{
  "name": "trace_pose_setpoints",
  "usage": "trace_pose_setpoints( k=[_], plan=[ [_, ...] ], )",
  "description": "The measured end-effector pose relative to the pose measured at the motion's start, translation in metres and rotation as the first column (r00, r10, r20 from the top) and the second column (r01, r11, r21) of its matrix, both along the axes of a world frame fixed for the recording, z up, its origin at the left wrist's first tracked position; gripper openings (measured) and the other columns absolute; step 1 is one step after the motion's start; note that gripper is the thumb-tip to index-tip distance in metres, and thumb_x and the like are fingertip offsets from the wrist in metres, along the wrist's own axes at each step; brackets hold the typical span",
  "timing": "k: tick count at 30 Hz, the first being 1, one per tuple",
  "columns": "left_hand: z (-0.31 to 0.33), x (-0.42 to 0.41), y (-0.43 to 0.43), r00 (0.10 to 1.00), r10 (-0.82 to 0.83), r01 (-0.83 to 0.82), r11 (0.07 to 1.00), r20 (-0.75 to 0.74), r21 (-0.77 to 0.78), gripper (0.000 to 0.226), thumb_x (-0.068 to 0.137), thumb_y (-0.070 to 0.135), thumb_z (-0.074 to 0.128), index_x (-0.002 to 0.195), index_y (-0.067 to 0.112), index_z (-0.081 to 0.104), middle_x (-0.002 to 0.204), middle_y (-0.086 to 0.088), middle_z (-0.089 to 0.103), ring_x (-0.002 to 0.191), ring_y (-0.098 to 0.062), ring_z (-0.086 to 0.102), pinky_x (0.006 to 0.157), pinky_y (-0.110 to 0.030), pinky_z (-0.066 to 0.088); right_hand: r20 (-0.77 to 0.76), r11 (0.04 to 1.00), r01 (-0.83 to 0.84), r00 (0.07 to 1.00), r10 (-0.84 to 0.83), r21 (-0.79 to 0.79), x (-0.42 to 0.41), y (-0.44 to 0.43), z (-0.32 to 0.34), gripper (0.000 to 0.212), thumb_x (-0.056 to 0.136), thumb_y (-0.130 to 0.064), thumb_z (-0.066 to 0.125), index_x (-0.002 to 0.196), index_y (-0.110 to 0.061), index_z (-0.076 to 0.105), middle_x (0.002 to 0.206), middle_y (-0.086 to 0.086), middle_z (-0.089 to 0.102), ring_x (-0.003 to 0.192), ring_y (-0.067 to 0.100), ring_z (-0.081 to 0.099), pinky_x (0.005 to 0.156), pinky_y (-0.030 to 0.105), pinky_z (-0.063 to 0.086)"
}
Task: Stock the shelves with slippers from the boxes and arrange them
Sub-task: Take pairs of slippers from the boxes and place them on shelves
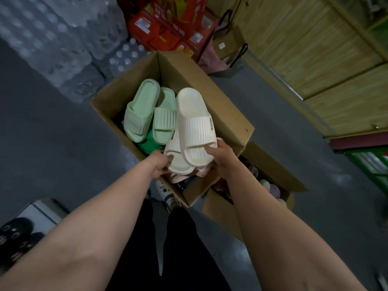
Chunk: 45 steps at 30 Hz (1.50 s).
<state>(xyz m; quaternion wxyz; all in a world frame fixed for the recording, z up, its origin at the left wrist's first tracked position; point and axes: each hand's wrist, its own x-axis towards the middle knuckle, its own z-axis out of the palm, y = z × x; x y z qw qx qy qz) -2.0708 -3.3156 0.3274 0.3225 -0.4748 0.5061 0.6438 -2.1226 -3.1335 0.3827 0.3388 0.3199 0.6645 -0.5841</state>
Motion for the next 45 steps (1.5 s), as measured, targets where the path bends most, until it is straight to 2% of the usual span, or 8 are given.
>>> trace_pose_setpoints(
  k=[3, 6, 10, 18, 24, 35, 40, 45],
  plan=[
    [0.025, 0.003, -0.010, 0.989, 0.146, -0.145, 0.989, -0.030, 0.030, 0.036, 0.096, -0.001, 0.051, 0.132, -0.002, 0.048, 0.117, -0.019, 0.062, 0.104, -0.031, 0.061, 0.083, -0.044, 0.055, -0.004, 0.994, 0.080, 0.997, -0.081, -0.073, -0.001, -0.019, 0.020, 0.042, 0.095, -0.012, 0.058, 0.136, -0.011, 0.053, 0.126, 0.013, 0.064, 0.109, 0.031, 0.064, 0.085, 0.043, 0.057],
    [0.055, 0.011, -0.022, 0.938, 0.330, -0.330, 0.944, -0.107, 0.016, 0.043, 0.094, -0.006, 0.050, 0.136, 0.002, 0.044, 0.126, -0.022, 0.060, 0.103, -0.034, 0.062, 0.065, -0.040, 0.060, 0.032, 0.978, 0.140, 0.990, -0.137, -0.153, -0.004, -0.042, 0.045, 0.035, 0.101, -0.012, 0.048, 0.136, -0.016, 0.053, 0.127, 0.010, 0.064, 0.111, 0.032, 0.063, 0.095, 0.053, 0.053],
    [0.096, 0.028, -0.046, 0.830, 0.512, -0.533, 0.845, -0.219, -0.046, 0.046, 0.093, -0.007, 0.050, 0.136, 0.003, 0.041, 0.127, -0.022, 0.058, 0.104, -0.036, 0.062, 0.068, -0.041, 0.057, -0.023, 0.957, 0.149, 0.987, -0.160, -0.248, -0.009, -0.081, 0.090, 0.033, 0.101, -0.011, 0.051, 0.132, -0.020, 0.055, 0.120, 0.009, 0.067, 0.105, 0.030, 0.065, 0.086, 0.050, 0.056],
    [0.184, 0.081, -0.131, 0.501, 0.719, -0.837, 0.544, -0.482, -0.058, 0.050, 0.091, -0.008, 0.052, 0.137, 0.004, 0.040, 0.127, -0.020, 0.057, 0.098, -0.029, 0.063, 0.052, -0.031, 0.055, -0.281, 0.947, -0.223, 0.947, 0.154, -0.233, -0.010, -0.177, 0.149, 0.040, 0.099, -0.002, 0.051, 0.136, -0.014, 0.051, 0.124, 0.012, 0.064, 0.103, 0.028, 0.066, 0.087, 0.043, 0.055],
    [0.242, 0.148, -0.186, 0.274, 0.734, -0.949, 0.310, -0.622, -0.053, 0.047, 0.093, -0.004, 0.053, 0.136, 0.006, 0.038, 0.120, -0.012, 0.057, 0.087, -0.020, 0.062, 0.063, -0.031, 0.051, -0.383, 0.781, -0.562, 0.808, 0.448, -0.271, 0.031, -0.264, 0.193, 0.039, 0.096, 0.002, 0.051, 0.129, -0.017, 0.058, 0.117, 0.012, 0.067, 0.082, 0.018, 0.066, 0.052, 0.024, 0.053],
    [0.358, 0.296, -0.271, 0.037, 0.586, -0.999, 0.008, -0.810, -0.040, 0.043, 0.089, -0.007, 0.052, 0.129, 0.006, 0.041, 0.113, -0.011, 0.056, 0.081, -0.017, 0.059, 0.047, -0.024, 0.050, -0.602, 0.453, -0.842, 0.530, 0.597, -0.292, 0.142, -0.412, 0.279, 0.045, 0.096, 0.002, 0.046, 0.134, -0.019, 0.054, 0.121, 0.010, 0.064, 0.091, 0.022, 0.065, 0.058, 0.029, 0.055],
    [0.392, 0.378, -0.286, 0.029, 0.497, -0.995, -0.073, -0.868, -0.075, 0.059, 0.089, -0.005, 0.056, 0.140, 0.018, 0.035, 0.103, 0.006, 0.055, 0.090, -0.013, 0.059, 0.061, -0.030, 0.055, -0.652, 0.316, -0.883, 0.470, 0.596, -0.347, 0.218, -0.459, 0.302, 0.047, 0.094, 0.000, 0.054, 0.136, -0.022, 0.050, 0.122, 0.009, 0.062, 0.091, 0.023, 0.065, 0.054, 0.026, 0.053],
    [0.393, 0.448, -0.293, -0.060, 0.477, -0.974, -0.219, -0.877, -0.053, 0.067, 0.089, -0.007, 0.055, 0.143, 0.025, 0.032, 0.122, -0.003, 0.055, 0.105, -0.024, 0.059, 0.063, -0.034, 0.055, -0.633, 0.188, -0.901, 0.411, 0.656, -0.390, 0.286, -0.493, 0.310, 0.061, 0.088, 0.005, 0.060, 0.140, -0.024, 0.048, 0.125, 0.012, 0.062, 0.099, 0.028, 0.067, 0.057, 0.027, 0.055]
  ],
)
